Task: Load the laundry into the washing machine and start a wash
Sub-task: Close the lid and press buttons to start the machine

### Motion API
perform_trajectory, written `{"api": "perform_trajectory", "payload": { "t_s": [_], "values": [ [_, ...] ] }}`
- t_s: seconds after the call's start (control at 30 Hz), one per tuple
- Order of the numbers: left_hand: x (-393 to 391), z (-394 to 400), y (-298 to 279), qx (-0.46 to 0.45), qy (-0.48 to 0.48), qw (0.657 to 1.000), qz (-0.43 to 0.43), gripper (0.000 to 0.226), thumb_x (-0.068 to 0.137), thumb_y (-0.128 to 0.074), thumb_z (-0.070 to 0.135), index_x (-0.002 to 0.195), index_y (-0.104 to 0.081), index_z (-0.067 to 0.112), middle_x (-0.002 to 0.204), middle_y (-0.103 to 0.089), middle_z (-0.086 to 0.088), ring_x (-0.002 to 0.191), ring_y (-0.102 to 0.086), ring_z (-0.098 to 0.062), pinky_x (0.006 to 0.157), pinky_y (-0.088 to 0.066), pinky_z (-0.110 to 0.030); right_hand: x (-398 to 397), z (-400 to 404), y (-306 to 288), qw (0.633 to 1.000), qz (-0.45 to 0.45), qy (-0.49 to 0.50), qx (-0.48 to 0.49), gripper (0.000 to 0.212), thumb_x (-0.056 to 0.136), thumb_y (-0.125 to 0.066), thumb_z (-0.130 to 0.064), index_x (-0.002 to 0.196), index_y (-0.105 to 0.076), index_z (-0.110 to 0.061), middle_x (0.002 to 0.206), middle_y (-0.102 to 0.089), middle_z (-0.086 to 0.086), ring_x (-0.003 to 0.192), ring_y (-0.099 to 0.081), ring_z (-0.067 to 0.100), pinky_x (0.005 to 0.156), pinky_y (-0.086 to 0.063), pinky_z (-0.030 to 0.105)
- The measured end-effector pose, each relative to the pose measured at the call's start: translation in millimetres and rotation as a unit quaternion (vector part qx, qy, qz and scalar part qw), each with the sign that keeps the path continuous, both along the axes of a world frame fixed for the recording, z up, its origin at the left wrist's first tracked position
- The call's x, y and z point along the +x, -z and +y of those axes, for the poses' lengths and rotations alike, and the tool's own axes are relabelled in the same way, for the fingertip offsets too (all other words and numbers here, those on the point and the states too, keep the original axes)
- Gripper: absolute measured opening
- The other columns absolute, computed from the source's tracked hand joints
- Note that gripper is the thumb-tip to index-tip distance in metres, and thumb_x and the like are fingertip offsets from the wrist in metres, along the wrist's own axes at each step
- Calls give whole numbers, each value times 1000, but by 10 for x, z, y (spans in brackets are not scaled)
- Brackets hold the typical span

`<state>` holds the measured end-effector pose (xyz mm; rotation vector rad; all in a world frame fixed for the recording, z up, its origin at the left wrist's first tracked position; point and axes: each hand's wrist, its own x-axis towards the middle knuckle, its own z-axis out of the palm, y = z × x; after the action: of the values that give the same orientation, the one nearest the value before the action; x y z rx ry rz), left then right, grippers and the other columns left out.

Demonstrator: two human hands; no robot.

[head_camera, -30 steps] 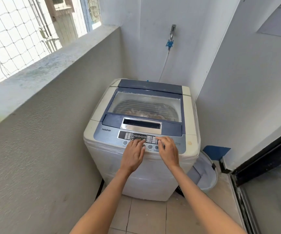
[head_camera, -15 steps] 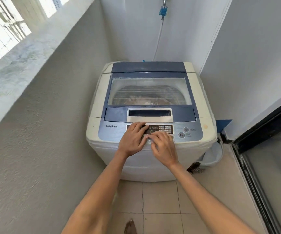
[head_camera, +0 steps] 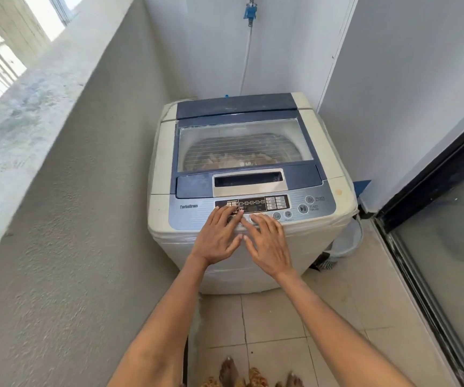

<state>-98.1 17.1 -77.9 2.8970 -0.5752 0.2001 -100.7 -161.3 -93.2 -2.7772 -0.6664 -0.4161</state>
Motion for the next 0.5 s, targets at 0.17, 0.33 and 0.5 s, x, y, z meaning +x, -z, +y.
{"api": "perform_trajectory", "payload": {
  "t_s": [0.17,0.33,0.5],
  "values": [
    [-40,-64,45,13,18,1000,-18,56,92,-33,45,137,-47,14,140,-47,-12,131,-43,-27,115,-26,-43,3,-133,-35,999,13,38,23,37,93,-42,-35,126,-55,-25,124,-55,0,121,-50,19,106,-27,34],
    [58,-527,-28,29,58,998,-18,52,95,-29,42,136,-50,18,136,-51,-11,128,-48,-28,113,-29,-45,108,-601,-60,995,12,93,30,33,93,-47,-32,125,-54,-29,122,-54,1,119,-49,20,105,-34,38],
    [218,-954,-57,42,62,997,6,51,98,-25,43,142,-40,22,147,-39,-9,137,-35,-27,116,-18,-45,237,-1069,-85,992,13,124,15,36,94,-54,-29,130,-54,-27,125,-55,7,117,-52,24,100,-42,40]
  ]
}}
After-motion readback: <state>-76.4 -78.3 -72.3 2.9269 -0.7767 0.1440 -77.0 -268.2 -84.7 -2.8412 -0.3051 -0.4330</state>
